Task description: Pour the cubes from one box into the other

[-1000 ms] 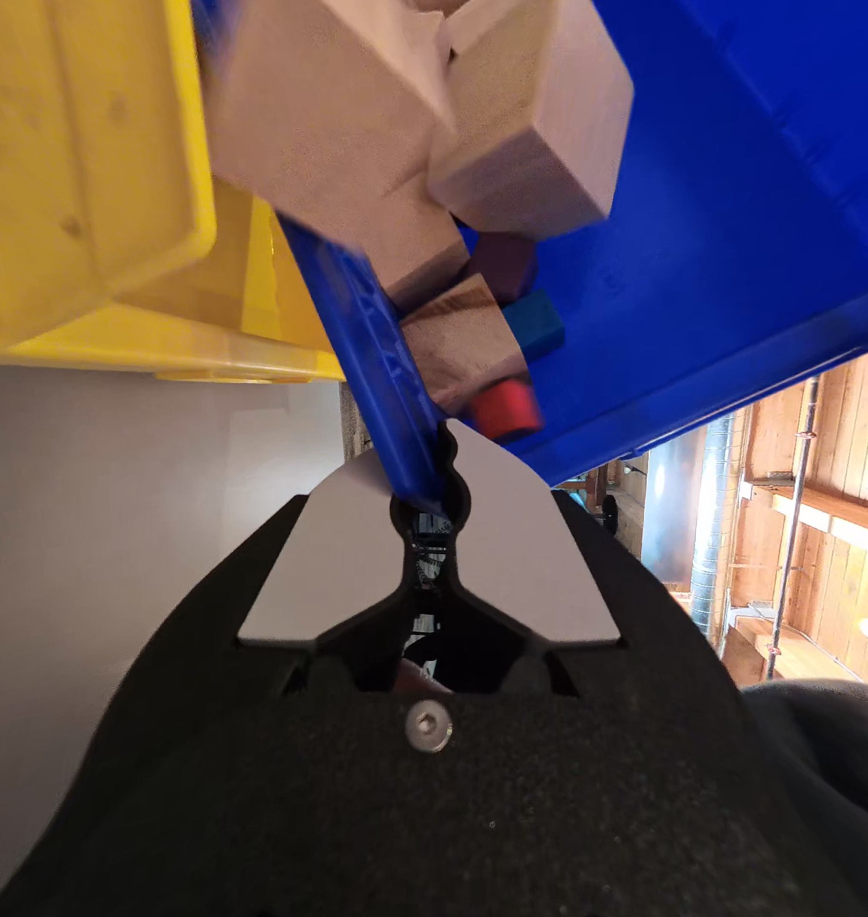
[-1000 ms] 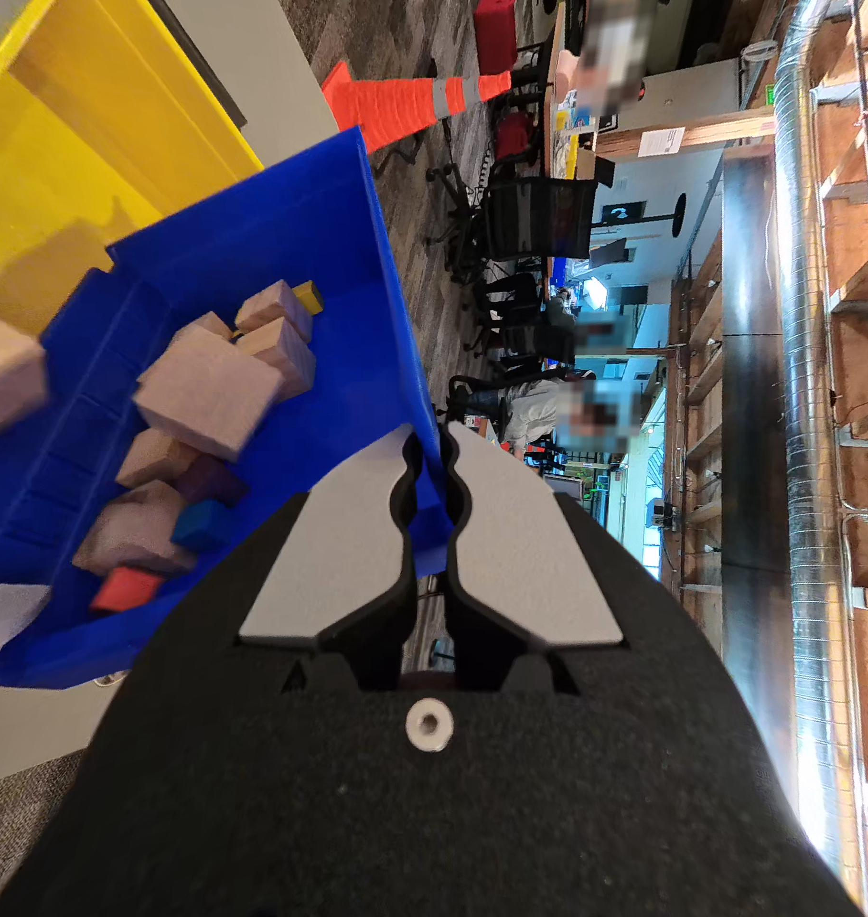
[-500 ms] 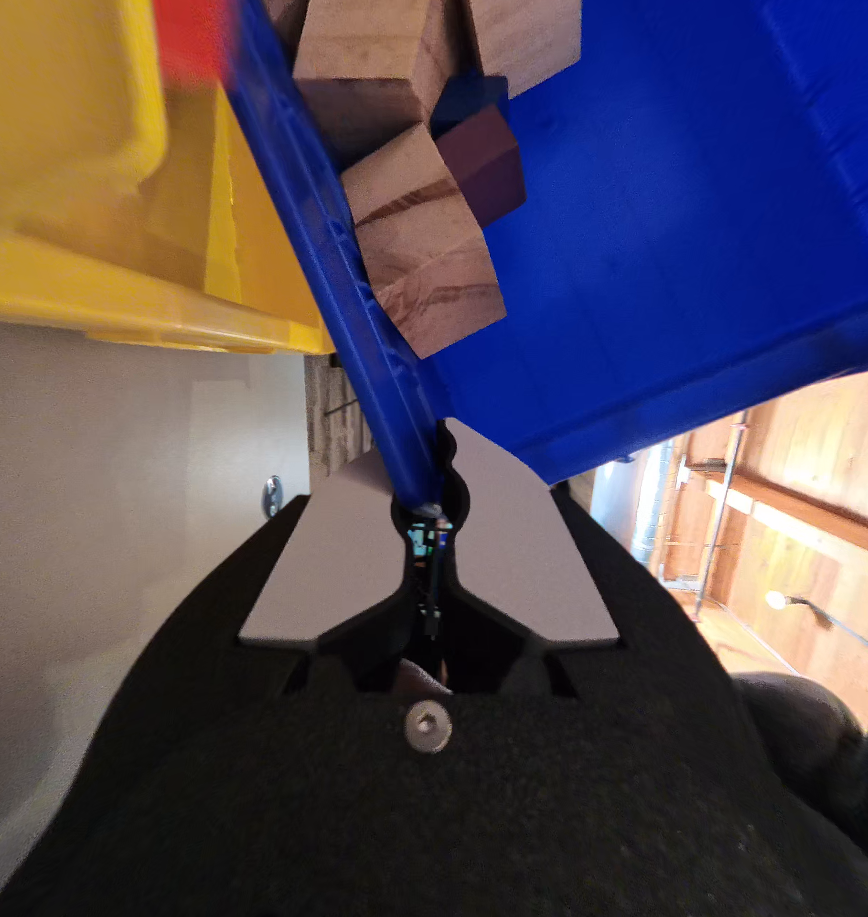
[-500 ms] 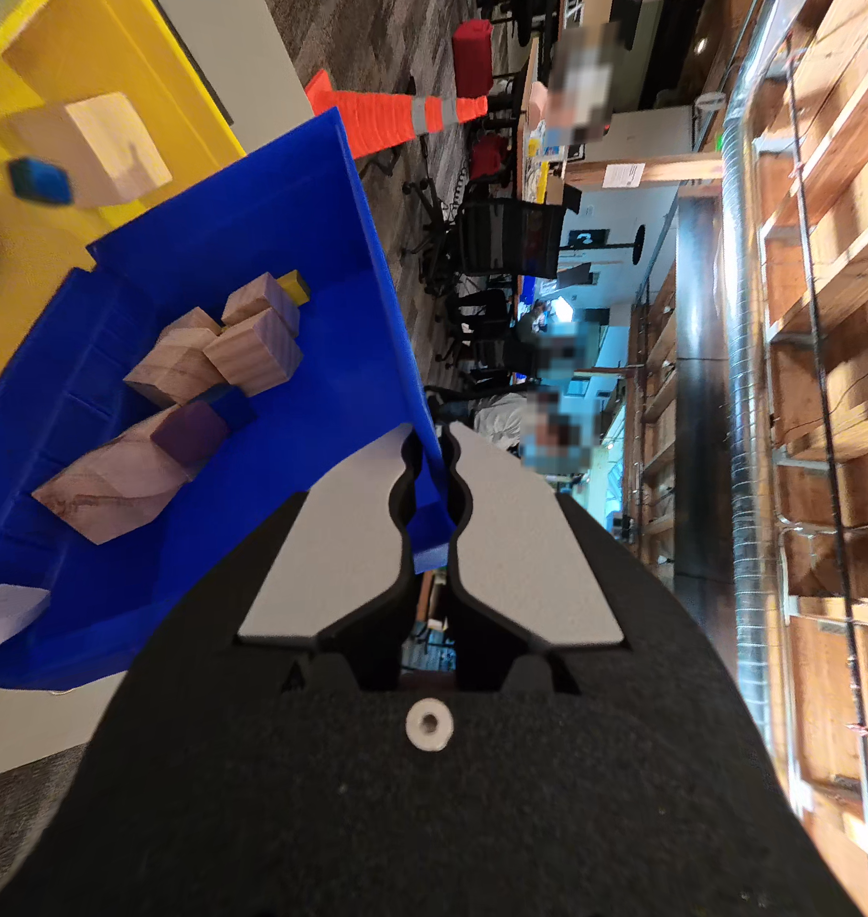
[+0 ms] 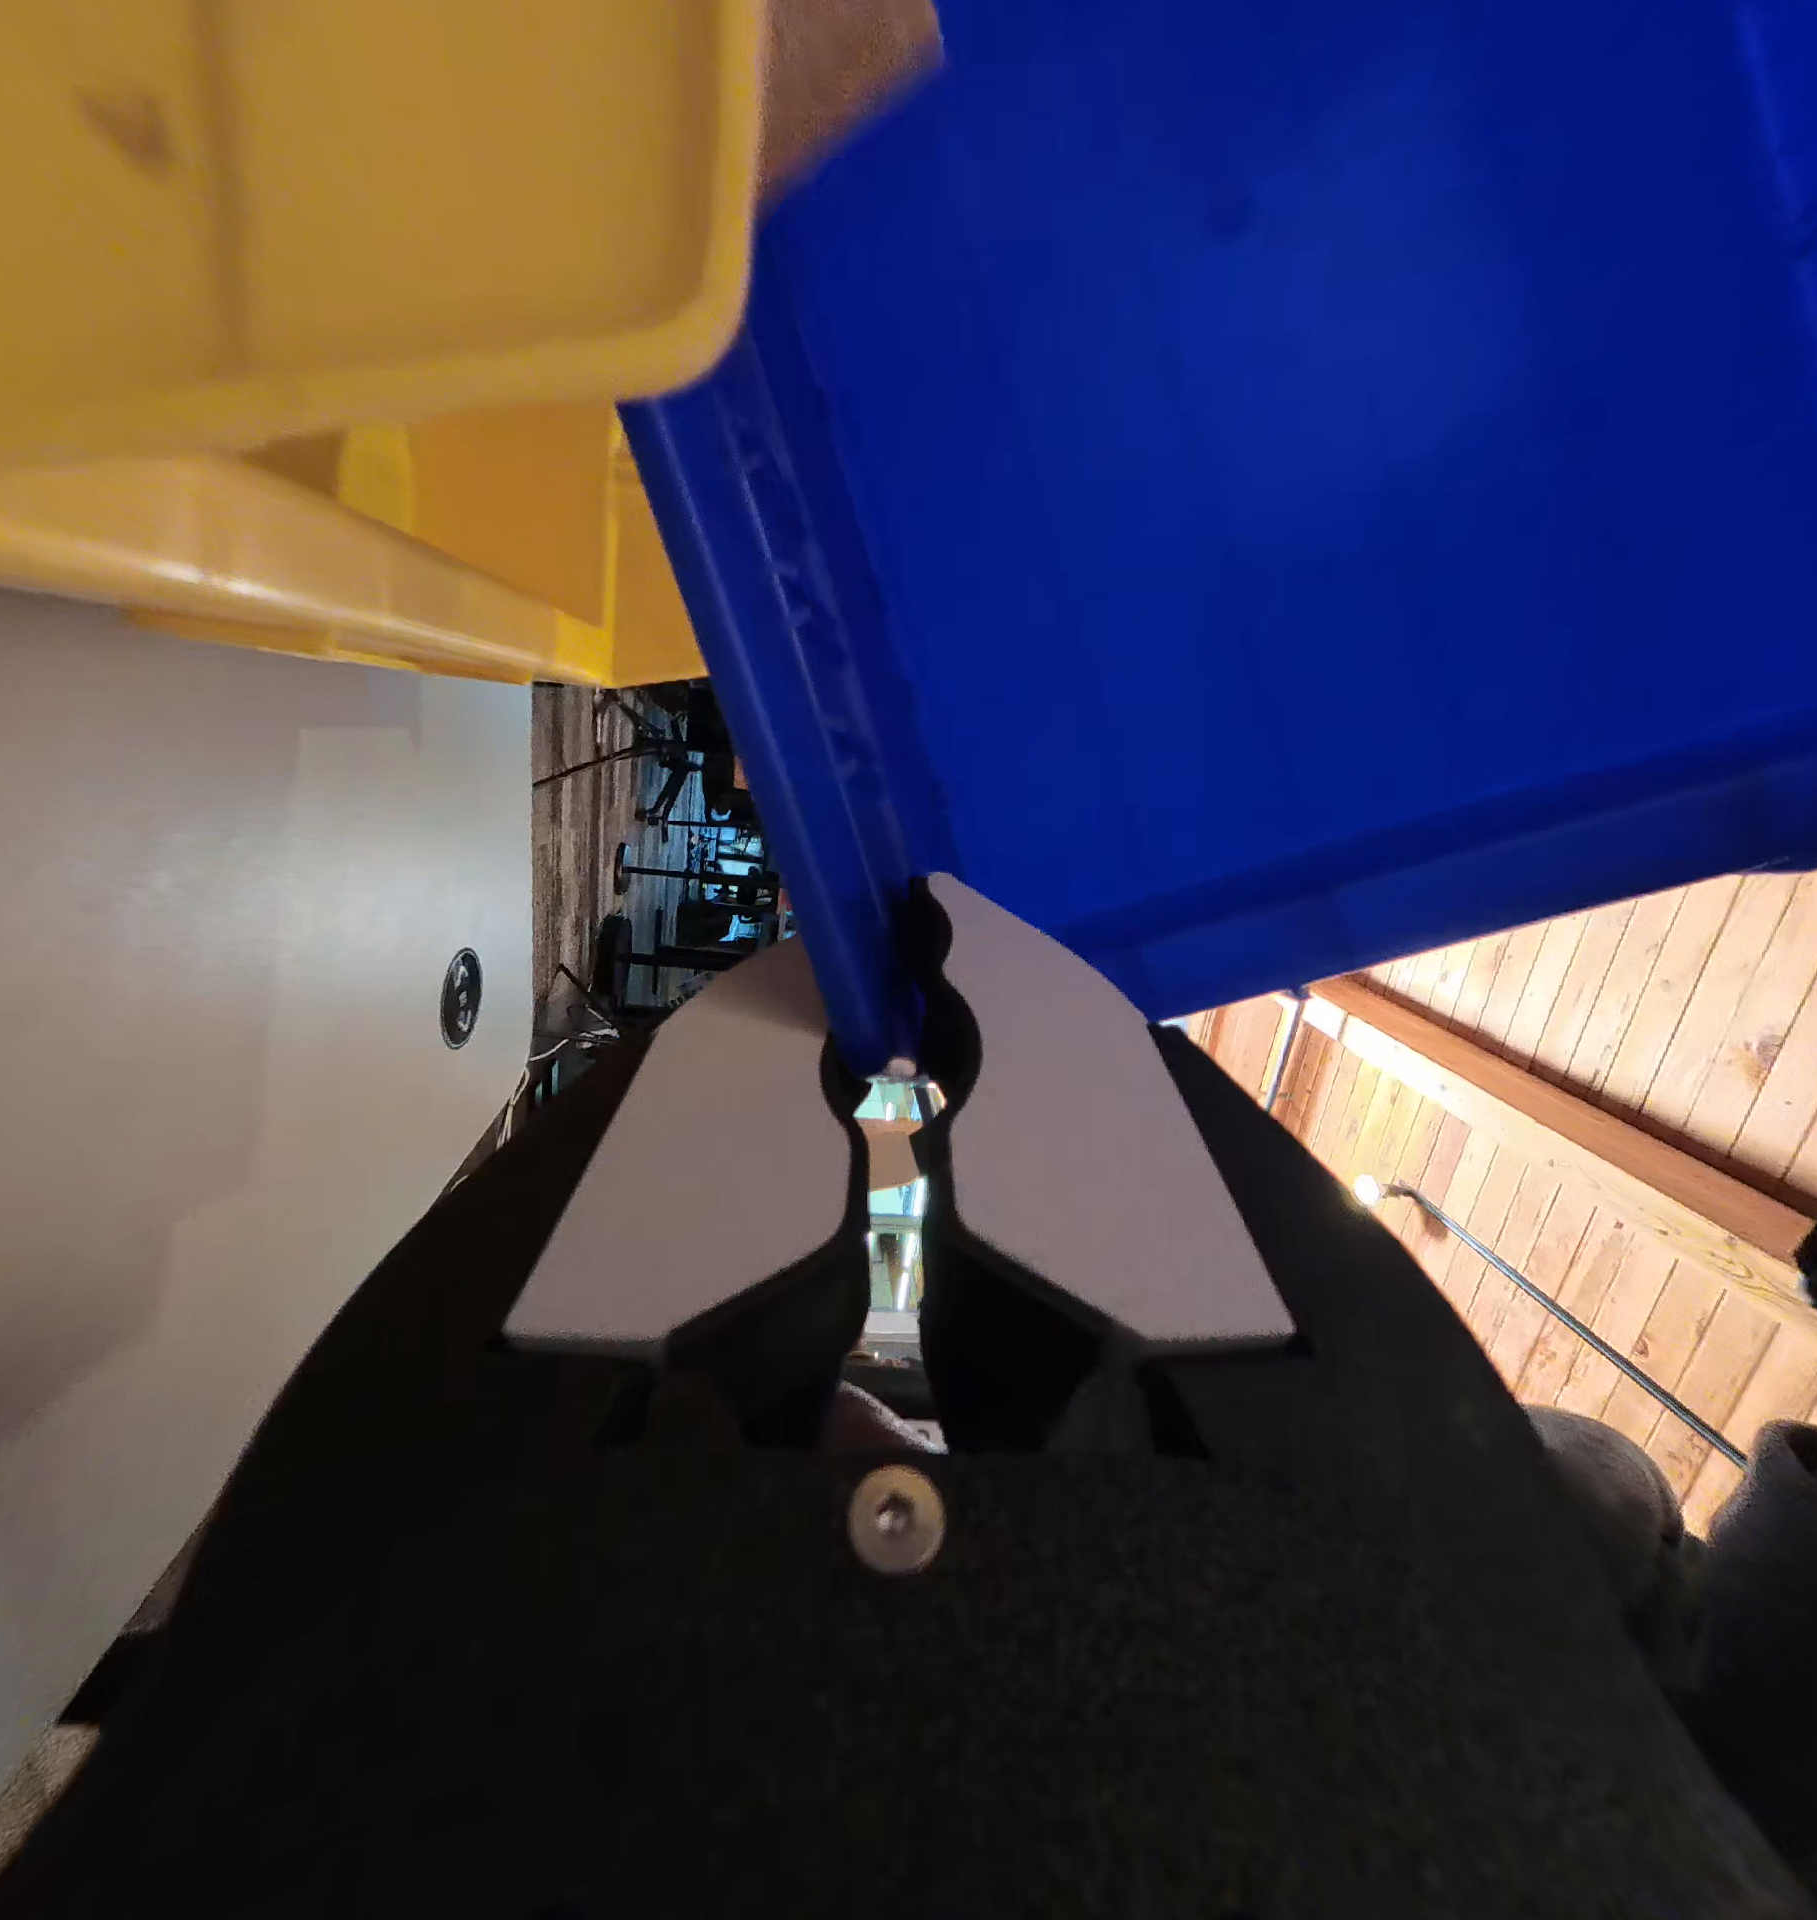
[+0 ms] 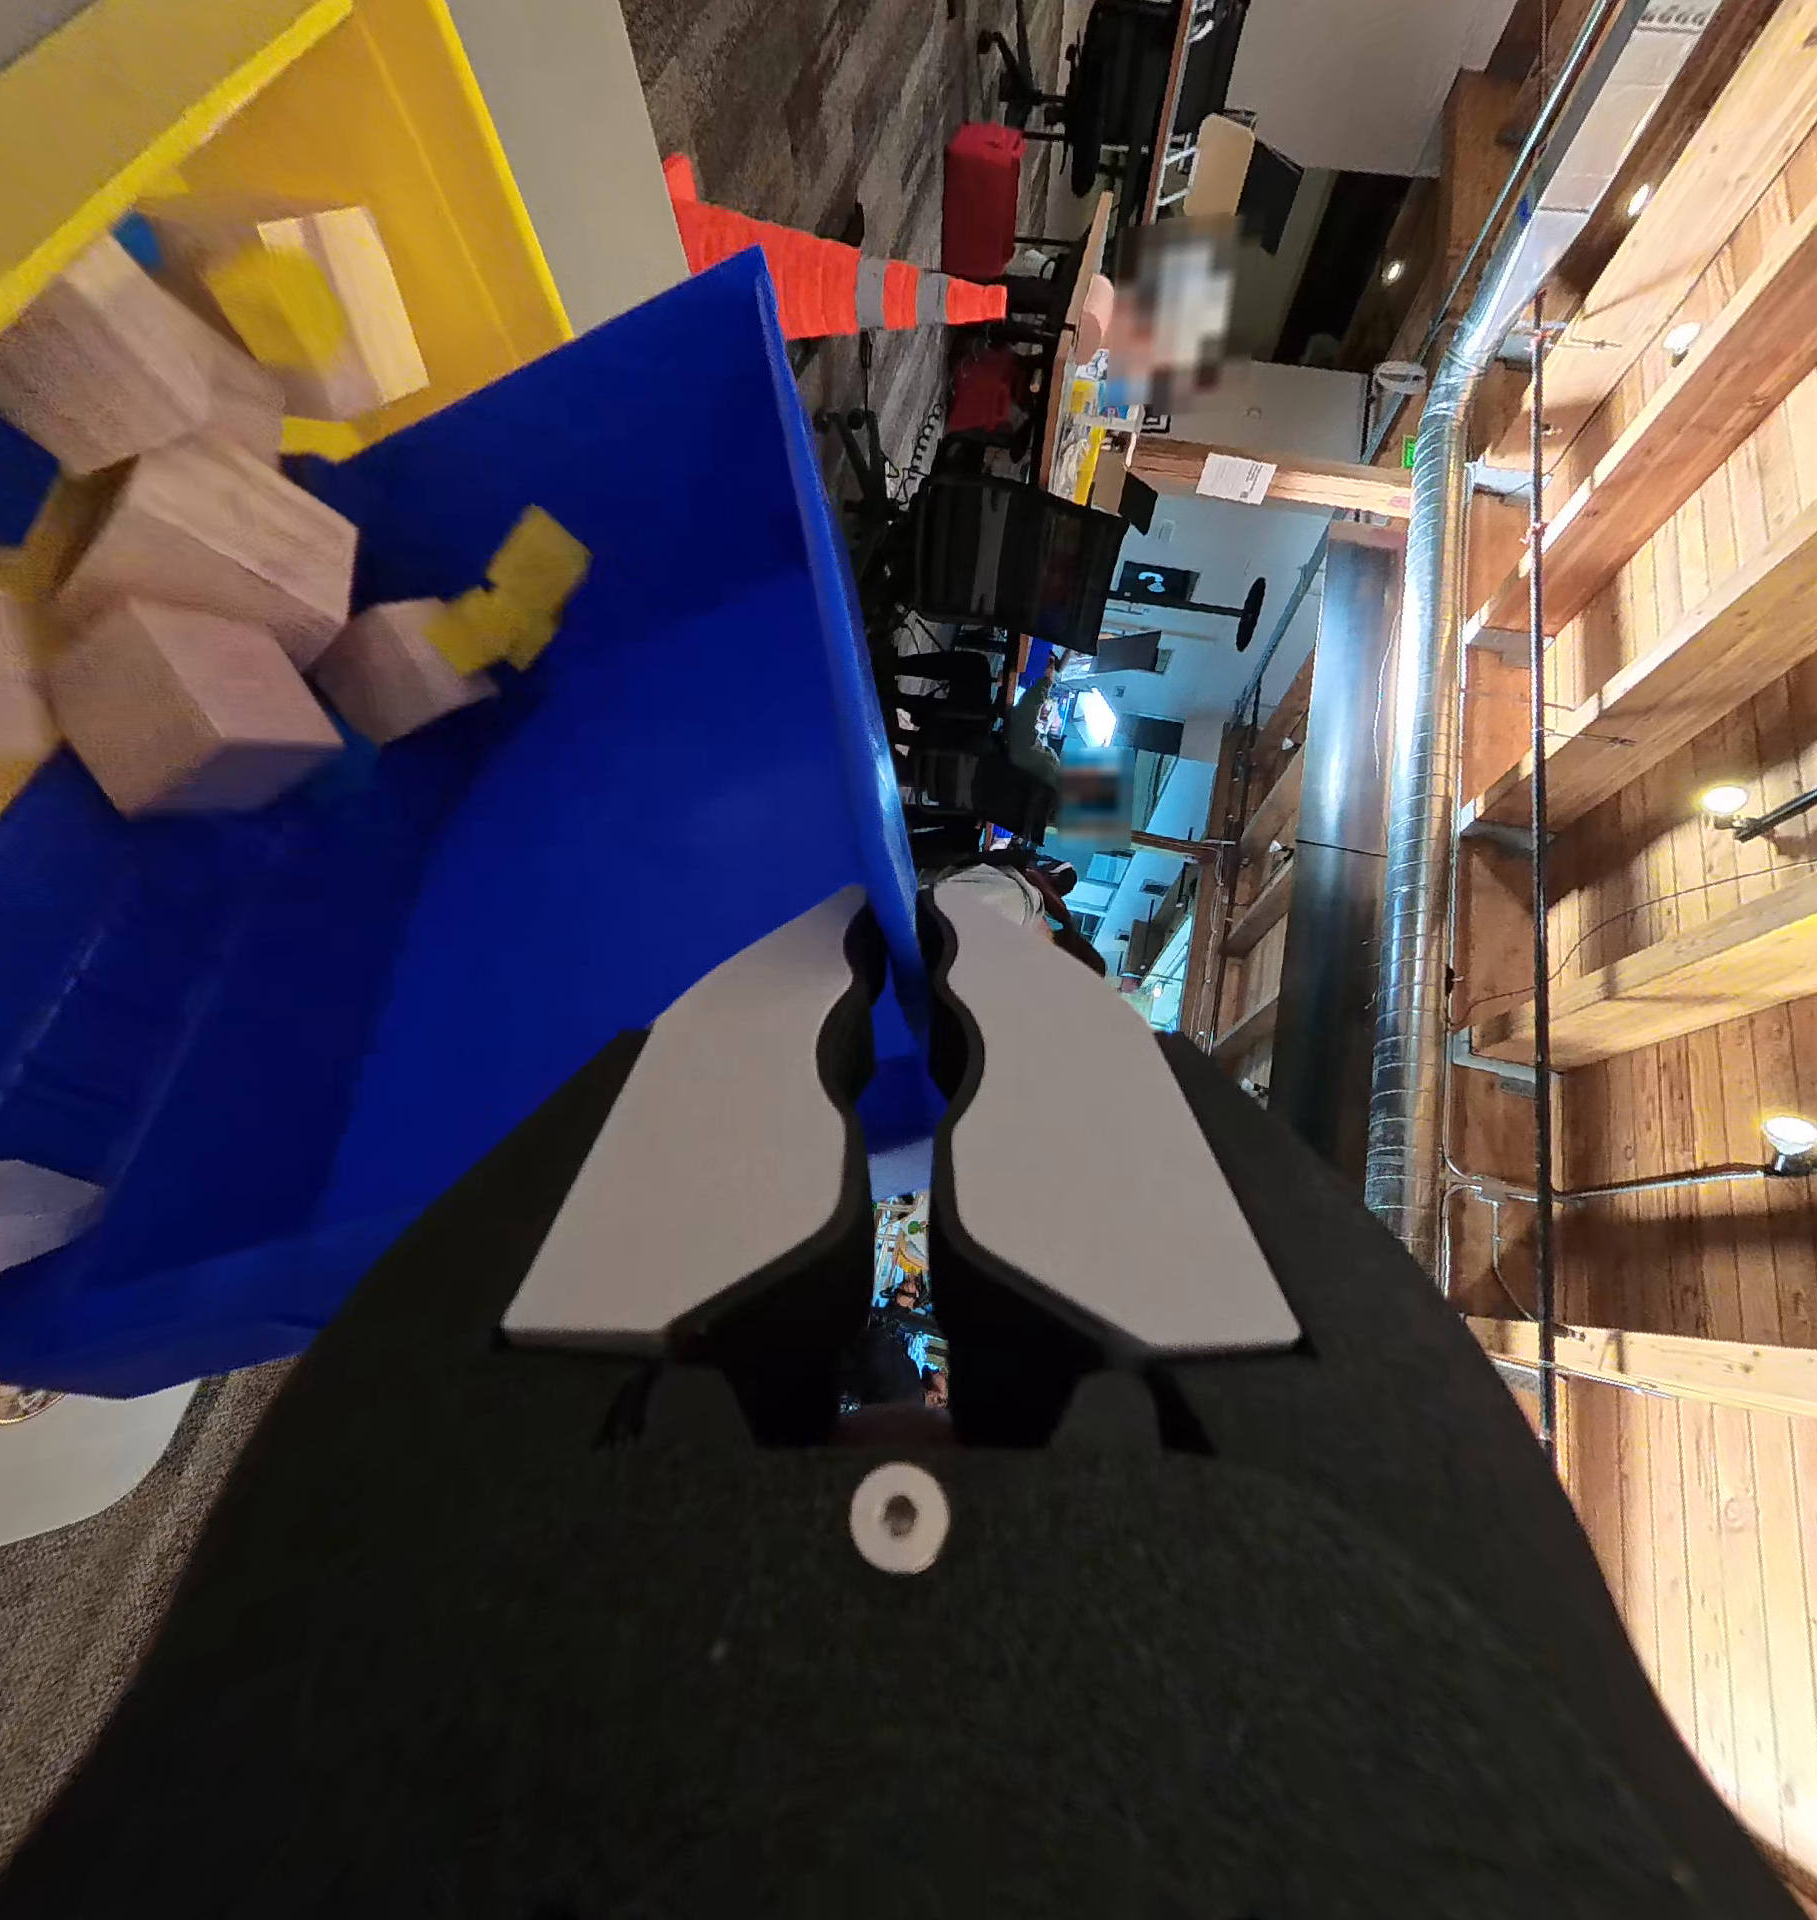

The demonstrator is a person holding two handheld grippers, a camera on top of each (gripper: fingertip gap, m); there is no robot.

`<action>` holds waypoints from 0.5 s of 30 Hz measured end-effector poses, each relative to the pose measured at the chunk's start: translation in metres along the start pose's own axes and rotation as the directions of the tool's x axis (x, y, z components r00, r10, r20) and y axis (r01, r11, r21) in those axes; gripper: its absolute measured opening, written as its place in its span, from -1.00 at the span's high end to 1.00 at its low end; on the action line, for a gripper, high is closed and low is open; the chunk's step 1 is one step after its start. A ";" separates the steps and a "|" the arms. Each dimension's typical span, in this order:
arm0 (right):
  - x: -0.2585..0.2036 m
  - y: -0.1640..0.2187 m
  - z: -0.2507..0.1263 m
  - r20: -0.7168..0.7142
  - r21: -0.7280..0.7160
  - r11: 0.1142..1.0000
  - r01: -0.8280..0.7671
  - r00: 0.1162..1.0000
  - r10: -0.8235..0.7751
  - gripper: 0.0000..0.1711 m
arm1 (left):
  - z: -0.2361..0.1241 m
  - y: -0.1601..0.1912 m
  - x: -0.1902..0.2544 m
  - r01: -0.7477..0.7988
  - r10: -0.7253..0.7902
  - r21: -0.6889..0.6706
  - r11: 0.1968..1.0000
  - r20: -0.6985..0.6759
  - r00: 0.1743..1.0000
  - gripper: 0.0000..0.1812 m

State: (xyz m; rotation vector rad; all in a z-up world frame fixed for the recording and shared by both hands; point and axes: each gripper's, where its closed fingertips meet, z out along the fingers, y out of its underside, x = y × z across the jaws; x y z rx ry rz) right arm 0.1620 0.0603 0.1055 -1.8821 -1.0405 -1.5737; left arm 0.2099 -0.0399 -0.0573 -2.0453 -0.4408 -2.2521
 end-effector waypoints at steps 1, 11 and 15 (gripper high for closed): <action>0.000 0.000 0.000 0.002 0.000 1.000 0.000 1.000 0.000 0.94 | -0.001 -0.001 0.000 -0.003 0.003 -0.004 1.000 0.004 1.000 0.96; 0.015 0.017 -0.012 -0.032 -0.011 1.000 -0.025 0.999 0.025 0.94 | 0.008 0.012 0.014 -0.018 0.017 -0.032 0.999 -0.026 1.000 0.96; 0.032 0.029 -0.027 -0.074 0.017 0.998 -0.061 0.995 0.062 0.95 | 0.011 0.019 0.028 -0.037 0.034 -0.052 0.998 -0.059 0.998 0.97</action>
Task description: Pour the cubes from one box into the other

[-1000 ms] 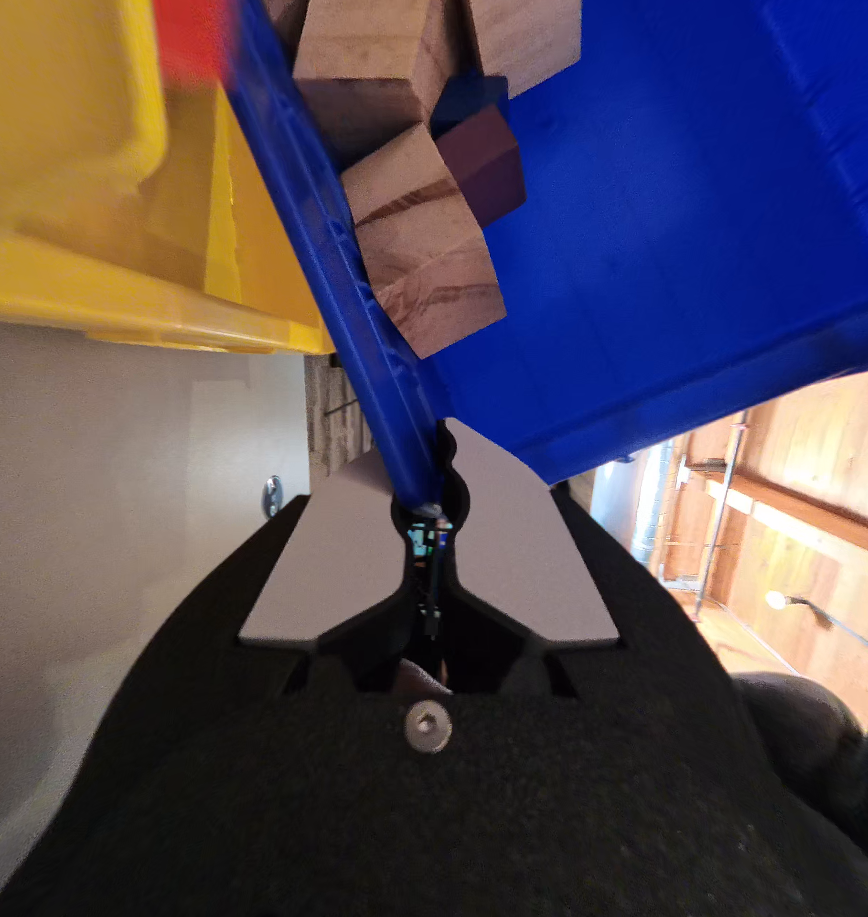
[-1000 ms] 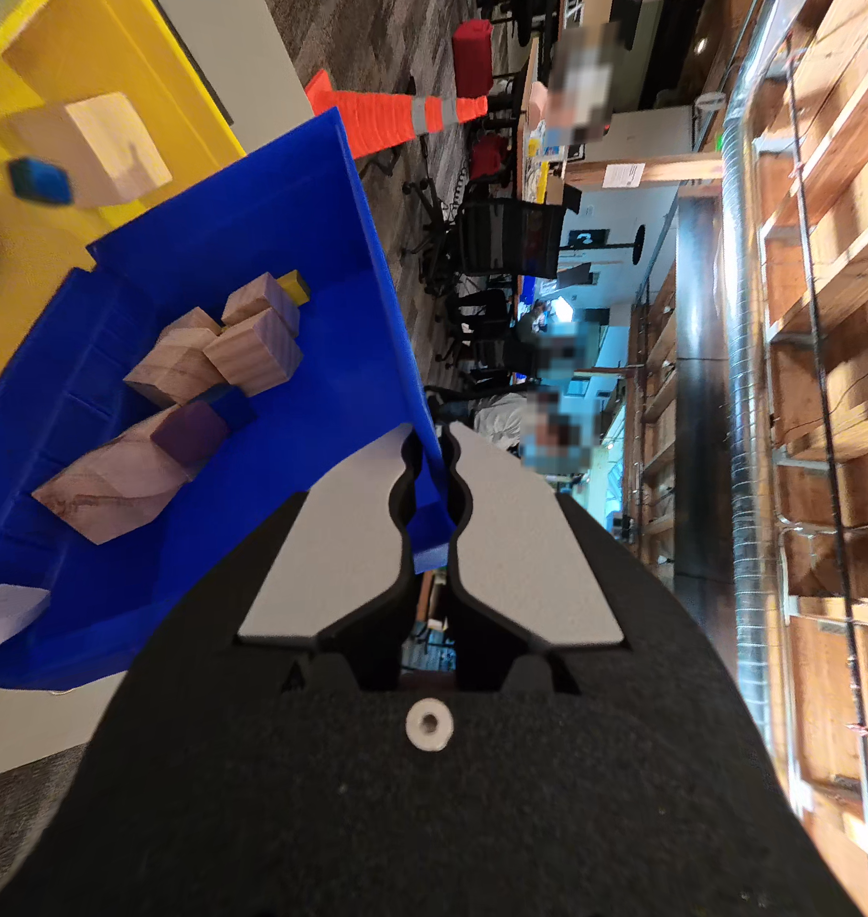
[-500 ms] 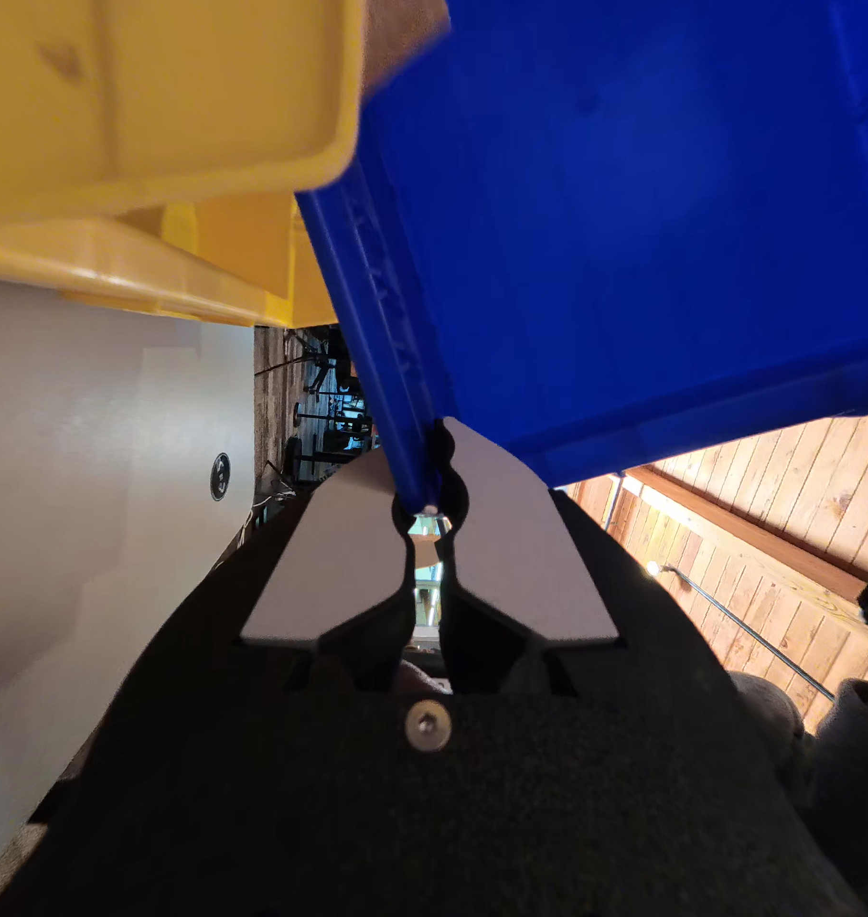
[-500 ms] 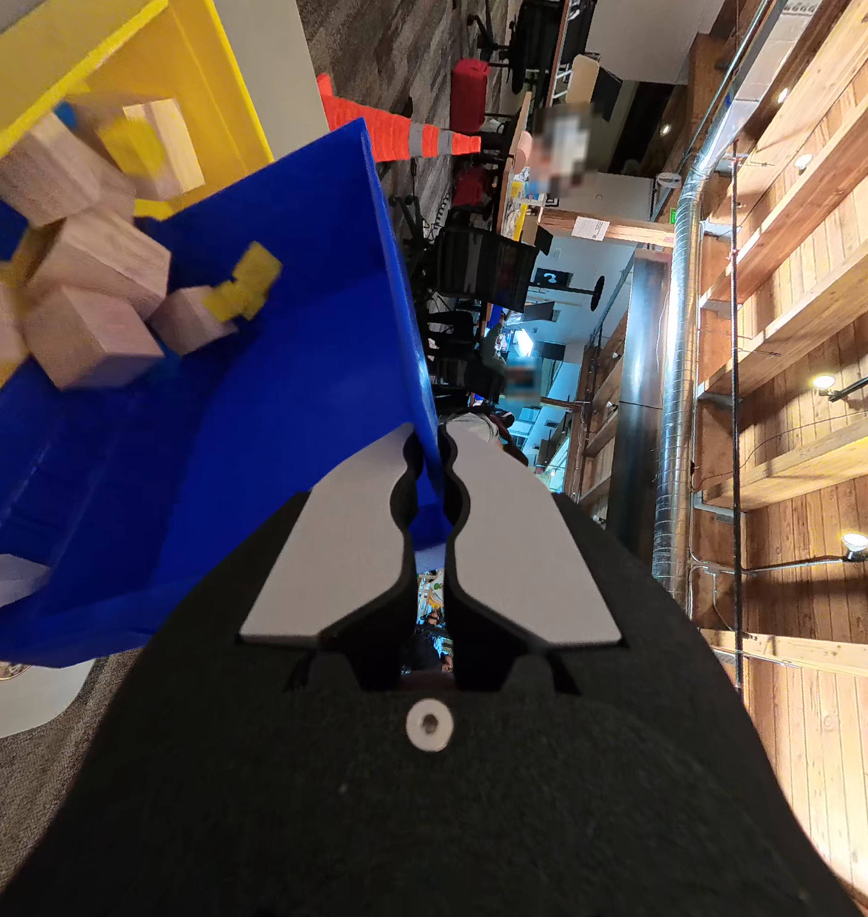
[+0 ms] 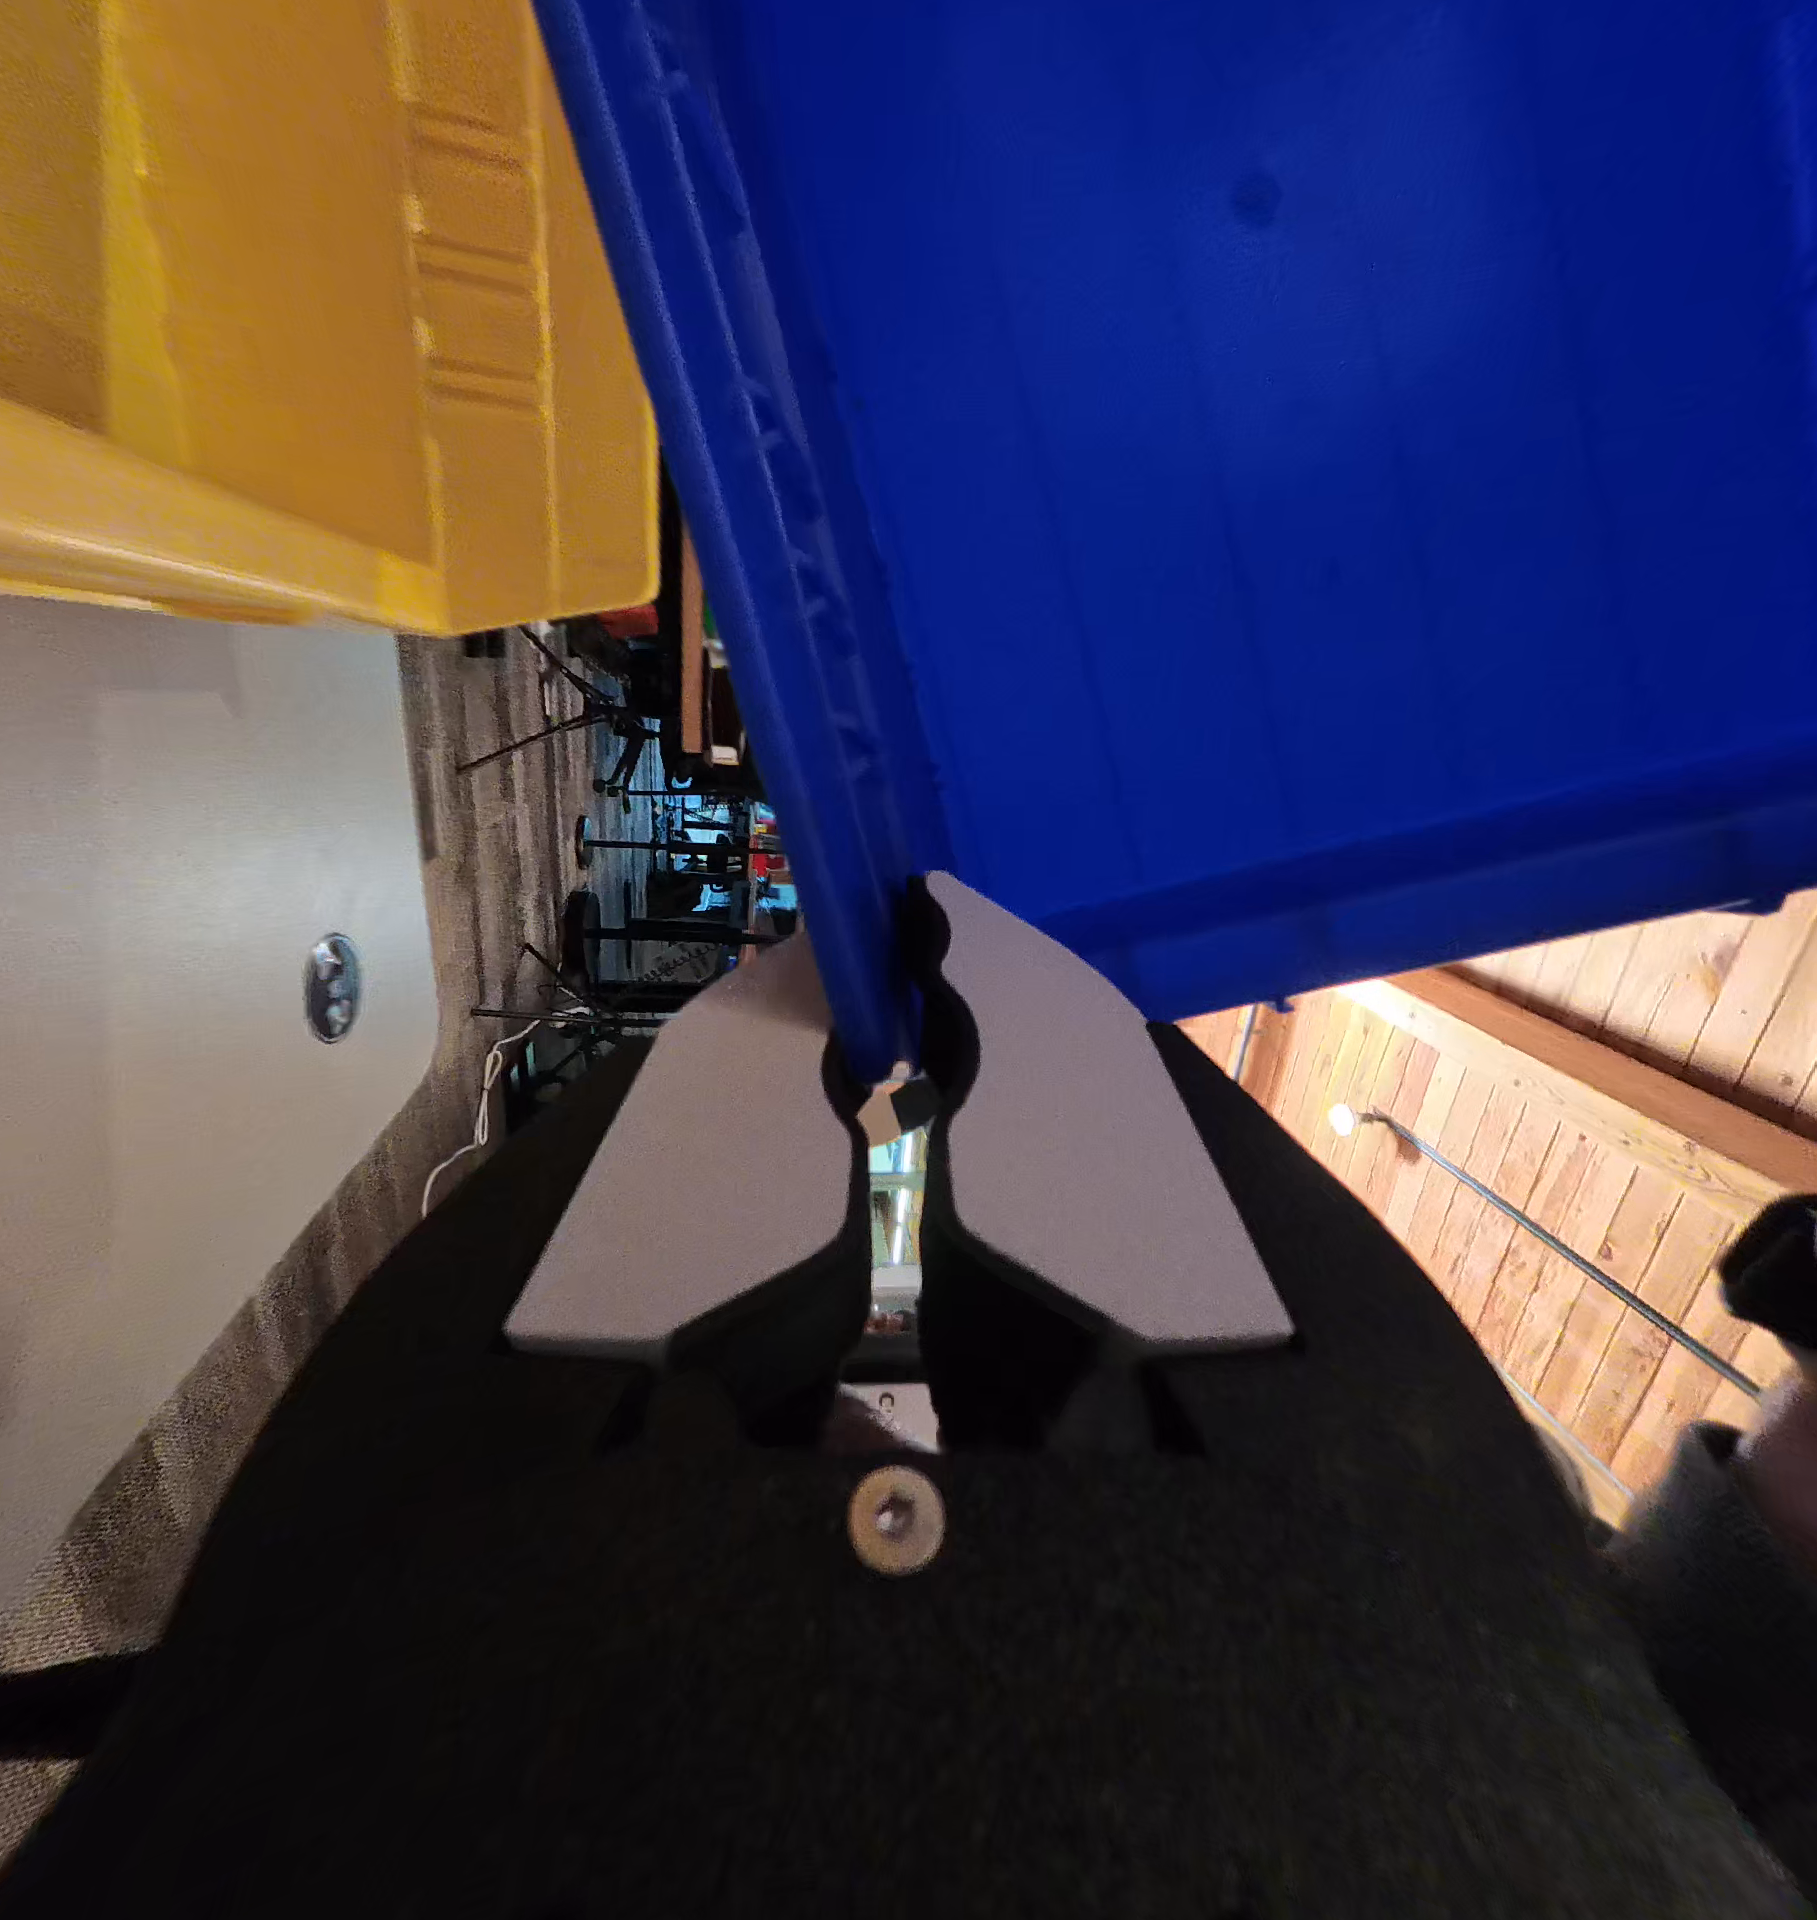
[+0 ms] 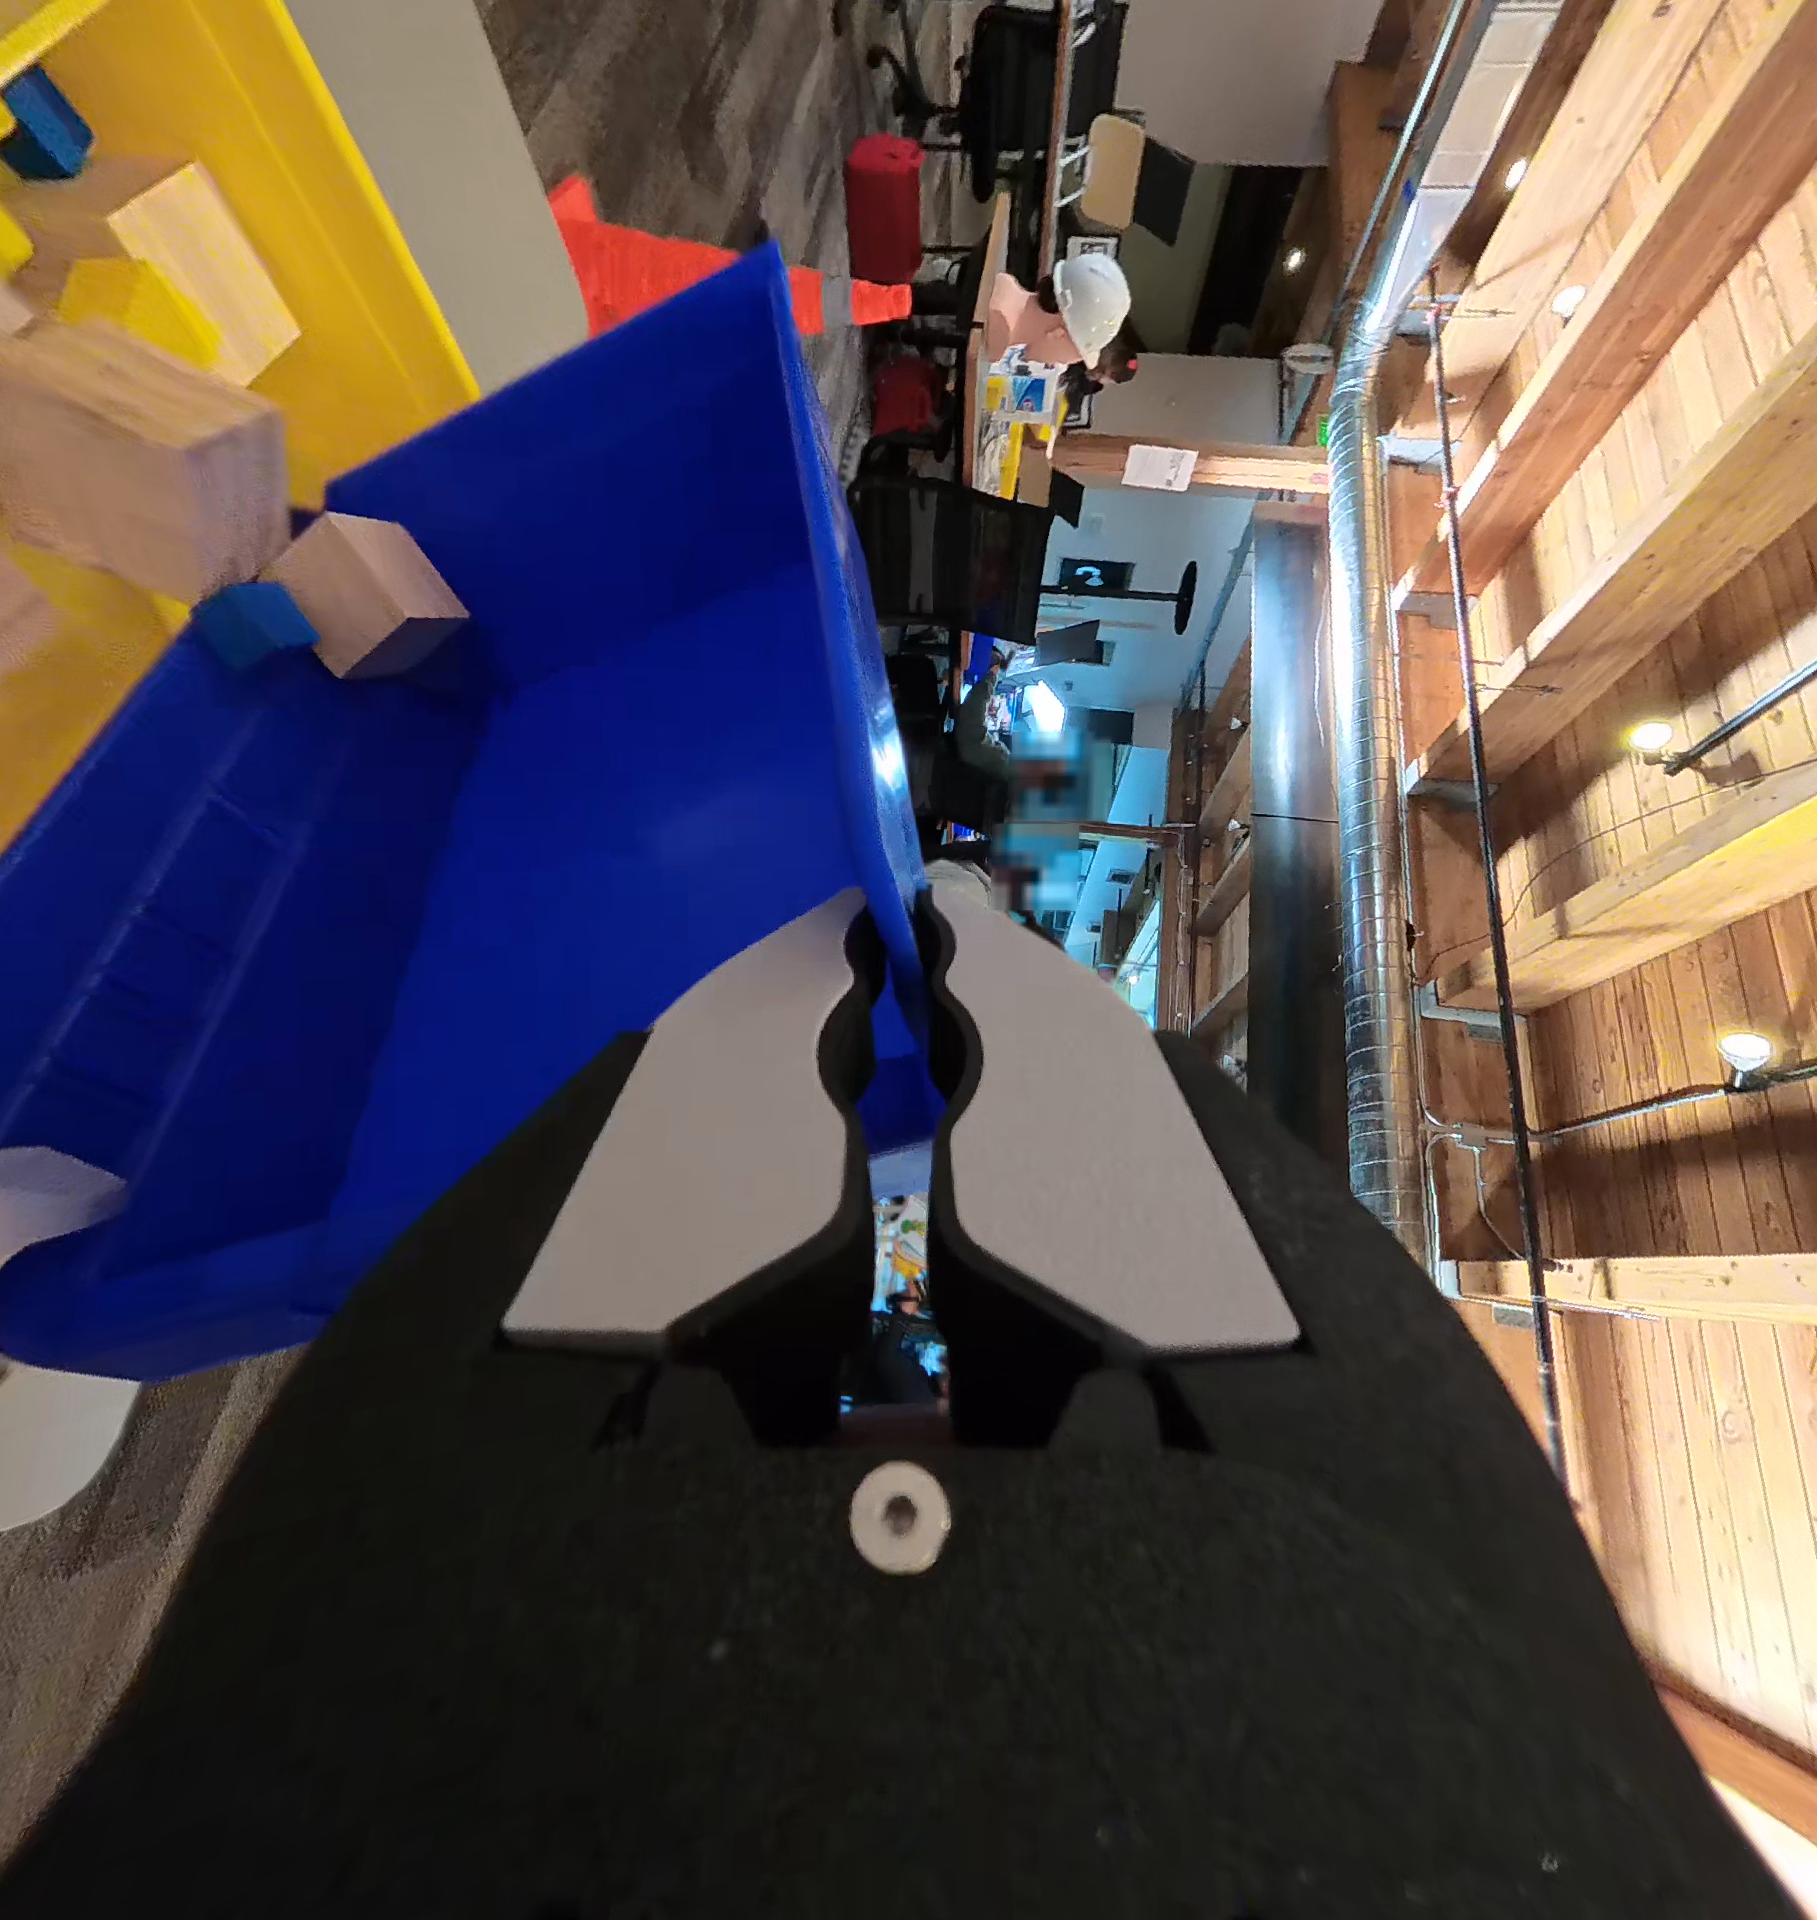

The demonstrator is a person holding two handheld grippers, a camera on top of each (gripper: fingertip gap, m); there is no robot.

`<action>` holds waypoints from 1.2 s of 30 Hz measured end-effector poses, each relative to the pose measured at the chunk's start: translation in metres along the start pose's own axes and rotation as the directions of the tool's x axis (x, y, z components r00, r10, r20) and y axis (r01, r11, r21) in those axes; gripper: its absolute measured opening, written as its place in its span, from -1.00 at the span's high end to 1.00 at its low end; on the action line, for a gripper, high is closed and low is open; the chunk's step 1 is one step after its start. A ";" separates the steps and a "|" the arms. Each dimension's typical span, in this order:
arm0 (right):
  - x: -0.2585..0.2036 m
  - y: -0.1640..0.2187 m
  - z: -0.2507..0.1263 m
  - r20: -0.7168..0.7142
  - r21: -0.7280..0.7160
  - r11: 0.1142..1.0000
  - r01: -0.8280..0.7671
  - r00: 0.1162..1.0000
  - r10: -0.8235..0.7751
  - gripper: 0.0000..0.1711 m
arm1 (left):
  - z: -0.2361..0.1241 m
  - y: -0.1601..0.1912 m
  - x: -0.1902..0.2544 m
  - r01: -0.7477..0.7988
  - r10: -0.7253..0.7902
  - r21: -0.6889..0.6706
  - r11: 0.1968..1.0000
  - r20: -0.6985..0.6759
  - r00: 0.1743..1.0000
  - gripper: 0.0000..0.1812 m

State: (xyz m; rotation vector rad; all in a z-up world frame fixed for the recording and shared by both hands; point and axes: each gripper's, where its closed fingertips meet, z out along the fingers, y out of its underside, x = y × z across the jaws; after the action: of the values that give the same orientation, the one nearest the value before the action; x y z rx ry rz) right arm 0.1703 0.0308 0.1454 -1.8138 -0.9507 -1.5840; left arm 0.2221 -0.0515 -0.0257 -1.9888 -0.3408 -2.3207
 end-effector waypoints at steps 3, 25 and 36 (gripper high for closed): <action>0.016 0.016 -0.009 -0.026 0.000 0.999 -0.043 0.999 0.043 0.95 | 0.005 0.010 0.013 -0.034 0.033 -0.041 0.999 -0.015 0.999 0.97; -0.002 0.026 -0.064 0.148 0.511 0.425 -0.747 0.564 0.812 0.96 | -0.155 -0.097 0.064 -0.861 0.656 0.130 0.492 0.595 0.465 0.97; -0.119 -0.230 -0.166 0.625 0.369 -0.098 -0.924 0.169 0.763 0.97 | -0.492 -0.175 0.114 -0.991 0.336 -0.111 0.079 0.939 -0.078 0.98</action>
State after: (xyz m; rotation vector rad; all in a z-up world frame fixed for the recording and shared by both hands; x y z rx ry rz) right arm -0.1198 0.0204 0.0433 -1.3660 -0.1266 -0.0236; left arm -0.3061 0.0264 -0.0041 -1.7549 0.0512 -0.1855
